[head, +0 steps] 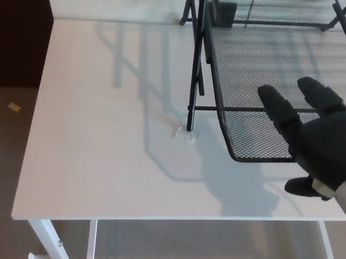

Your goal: The robot walk towards a table in front and then pushes a layer of a file tray back to its original position using its right hand

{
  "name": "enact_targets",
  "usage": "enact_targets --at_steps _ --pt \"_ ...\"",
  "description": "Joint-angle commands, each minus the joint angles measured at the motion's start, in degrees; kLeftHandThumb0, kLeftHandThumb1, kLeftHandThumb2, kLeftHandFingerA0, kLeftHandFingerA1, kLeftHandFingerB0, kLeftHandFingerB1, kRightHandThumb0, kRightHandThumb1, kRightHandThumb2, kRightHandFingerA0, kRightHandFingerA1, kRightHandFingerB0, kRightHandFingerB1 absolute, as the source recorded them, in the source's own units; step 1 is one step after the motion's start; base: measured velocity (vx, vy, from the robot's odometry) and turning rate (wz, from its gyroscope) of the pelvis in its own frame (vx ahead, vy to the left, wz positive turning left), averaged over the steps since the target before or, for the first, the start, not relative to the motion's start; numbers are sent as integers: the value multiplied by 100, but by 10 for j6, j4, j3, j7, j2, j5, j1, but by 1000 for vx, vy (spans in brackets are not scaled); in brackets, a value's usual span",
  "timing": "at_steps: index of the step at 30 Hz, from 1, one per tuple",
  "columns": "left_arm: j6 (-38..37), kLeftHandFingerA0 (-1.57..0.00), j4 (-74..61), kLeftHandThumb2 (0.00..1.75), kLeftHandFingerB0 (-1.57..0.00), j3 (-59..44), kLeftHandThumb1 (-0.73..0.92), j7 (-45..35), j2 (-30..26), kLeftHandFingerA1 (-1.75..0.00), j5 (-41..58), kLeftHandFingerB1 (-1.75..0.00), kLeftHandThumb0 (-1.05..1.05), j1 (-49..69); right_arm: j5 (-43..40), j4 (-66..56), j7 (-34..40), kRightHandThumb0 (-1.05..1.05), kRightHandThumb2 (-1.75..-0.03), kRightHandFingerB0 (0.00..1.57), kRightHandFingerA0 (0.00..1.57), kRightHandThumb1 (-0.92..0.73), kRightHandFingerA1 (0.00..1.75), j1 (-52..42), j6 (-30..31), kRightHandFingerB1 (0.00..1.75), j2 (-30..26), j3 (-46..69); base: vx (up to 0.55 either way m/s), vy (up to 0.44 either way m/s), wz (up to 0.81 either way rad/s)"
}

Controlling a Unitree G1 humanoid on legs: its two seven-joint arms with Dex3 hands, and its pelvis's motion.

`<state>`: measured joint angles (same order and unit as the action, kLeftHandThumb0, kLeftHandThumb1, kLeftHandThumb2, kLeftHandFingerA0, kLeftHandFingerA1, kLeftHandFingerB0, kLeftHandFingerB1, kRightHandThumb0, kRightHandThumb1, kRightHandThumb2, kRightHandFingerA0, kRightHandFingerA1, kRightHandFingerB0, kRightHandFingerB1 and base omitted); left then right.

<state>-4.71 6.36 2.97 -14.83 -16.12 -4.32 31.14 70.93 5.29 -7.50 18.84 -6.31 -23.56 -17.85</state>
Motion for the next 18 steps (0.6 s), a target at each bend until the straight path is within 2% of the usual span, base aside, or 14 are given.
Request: enact_targets --at_steps 1,9,15,18 --pt "20 -47 -5 61 -39 0 70 -1 -8 -40 -6 -37 -24 1 -1 31 -12 -86 -84 0 0 -52 0 19 39 0 -15 -8 0 0 0" --pt "16 -47 1 61 -40 1 70 1 -11 -40 -10 -37 -24 0 -7 14 -28 -83 -82 0 0 -49 0 29 52 1 -25 -15 0 0 0" --pt "15 -47 5 61 -40 2 70 2 -11 -40 -13 -37 -25 -5 -32 -51 -47 -77 -79 0 0 -47 0 -3 52 1 -36 -7 0 0 0" --pt "14 -47 5 62 -39 3 70 2 -13 -40 -15 -37 -24 -5 -43 -81 -51 -80 -83 0 0 -49 1 -24 49 0 -44 -4 0 0 0"
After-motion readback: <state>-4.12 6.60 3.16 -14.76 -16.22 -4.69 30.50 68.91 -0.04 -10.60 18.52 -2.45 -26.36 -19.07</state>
